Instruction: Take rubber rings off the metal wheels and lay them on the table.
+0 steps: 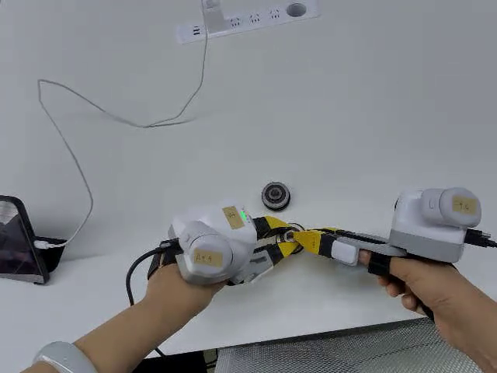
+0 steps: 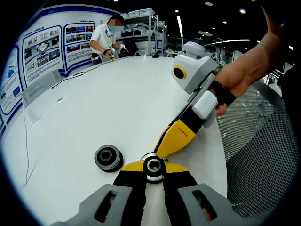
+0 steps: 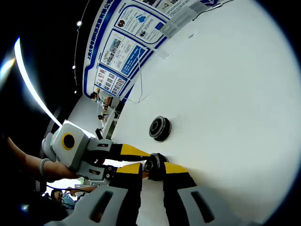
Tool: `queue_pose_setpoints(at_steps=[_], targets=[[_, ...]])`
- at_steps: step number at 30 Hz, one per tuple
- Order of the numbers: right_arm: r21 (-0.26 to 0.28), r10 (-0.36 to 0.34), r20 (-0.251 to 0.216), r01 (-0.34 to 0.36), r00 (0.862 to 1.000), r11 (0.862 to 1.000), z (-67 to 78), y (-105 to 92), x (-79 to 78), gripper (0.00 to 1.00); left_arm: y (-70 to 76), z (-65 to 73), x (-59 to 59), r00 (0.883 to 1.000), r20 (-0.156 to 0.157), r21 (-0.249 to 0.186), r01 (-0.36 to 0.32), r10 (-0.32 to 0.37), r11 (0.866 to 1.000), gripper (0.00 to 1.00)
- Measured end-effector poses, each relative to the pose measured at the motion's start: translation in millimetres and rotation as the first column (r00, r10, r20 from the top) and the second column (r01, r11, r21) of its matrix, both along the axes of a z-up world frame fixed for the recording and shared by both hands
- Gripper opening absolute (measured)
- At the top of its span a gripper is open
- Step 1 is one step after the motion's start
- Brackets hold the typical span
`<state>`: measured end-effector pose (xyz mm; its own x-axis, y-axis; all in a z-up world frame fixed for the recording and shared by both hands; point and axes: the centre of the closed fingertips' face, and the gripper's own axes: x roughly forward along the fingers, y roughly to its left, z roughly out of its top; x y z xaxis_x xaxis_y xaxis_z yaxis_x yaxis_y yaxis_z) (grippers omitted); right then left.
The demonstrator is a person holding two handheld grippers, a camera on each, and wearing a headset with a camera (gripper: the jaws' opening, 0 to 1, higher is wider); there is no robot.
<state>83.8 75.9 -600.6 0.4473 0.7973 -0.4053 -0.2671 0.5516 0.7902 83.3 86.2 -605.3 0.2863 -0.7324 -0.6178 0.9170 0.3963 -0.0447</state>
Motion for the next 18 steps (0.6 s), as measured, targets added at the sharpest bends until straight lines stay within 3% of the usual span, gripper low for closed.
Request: queue_pose_setpoints(at_steps=[18], targets=[[-0.048, 0.004, 0.027, -0.002, 1.000, 0.999, -3.3, -3.8, 0.6, 0.07, 0.0, 1.3, -0.3, 1.000, 0.000, -0.003, -0.001, 0.001, 1.000, 0.13]])
